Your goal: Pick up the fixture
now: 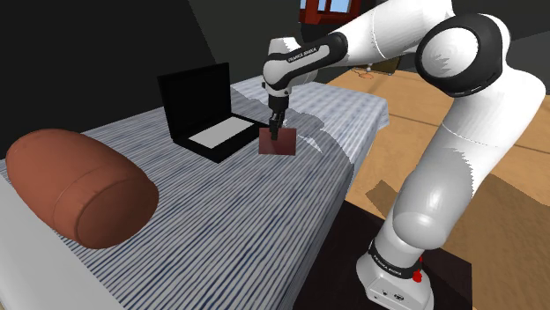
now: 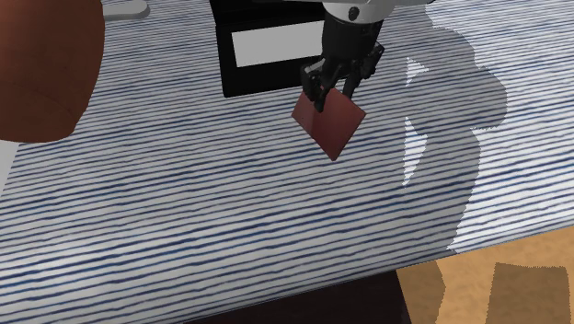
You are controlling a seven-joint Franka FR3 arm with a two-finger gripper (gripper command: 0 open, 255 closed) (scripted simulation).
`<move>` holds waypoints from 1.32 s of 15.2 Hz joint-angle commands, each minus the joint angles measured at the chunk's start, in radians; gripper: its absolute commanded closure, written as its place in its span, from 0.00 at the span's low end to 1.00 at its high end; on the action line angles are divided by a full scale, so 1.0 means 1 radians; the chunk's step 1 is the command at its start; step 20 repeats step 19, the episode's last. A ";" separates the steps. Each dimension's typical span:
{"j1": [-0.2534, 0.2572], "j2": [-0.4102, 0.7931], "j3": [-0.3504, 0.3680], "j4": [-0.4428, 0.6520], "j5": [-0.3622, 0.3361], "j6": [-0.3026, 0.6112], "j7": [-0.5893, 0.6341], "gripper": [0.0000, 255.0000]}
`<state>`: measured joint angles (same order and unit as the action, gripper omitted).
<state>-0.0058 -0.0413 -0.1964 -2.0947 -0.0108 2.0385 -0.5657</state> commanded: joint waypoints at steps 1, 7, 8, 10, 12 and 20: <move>0.000 0.002 -0.001 -0.001 0.000 0.000 0.000 1.00; 0.001 -0.020 0.002 0.044 -0.004 -0.065 0.005 1.00; 0.001 -0.023 0.002 0.053 -0.005 -0.079 0.006 1.00; 0.002 -0.029 0.003 0.074 -0.006 -0.105 0.006 1.00; 0.002 -0.034 0.003 0.095 -0.007 -0.131 0.007 1.00; 0.002 -0.043 0.004 0.155 -0.008 -0.200 0.008 1.00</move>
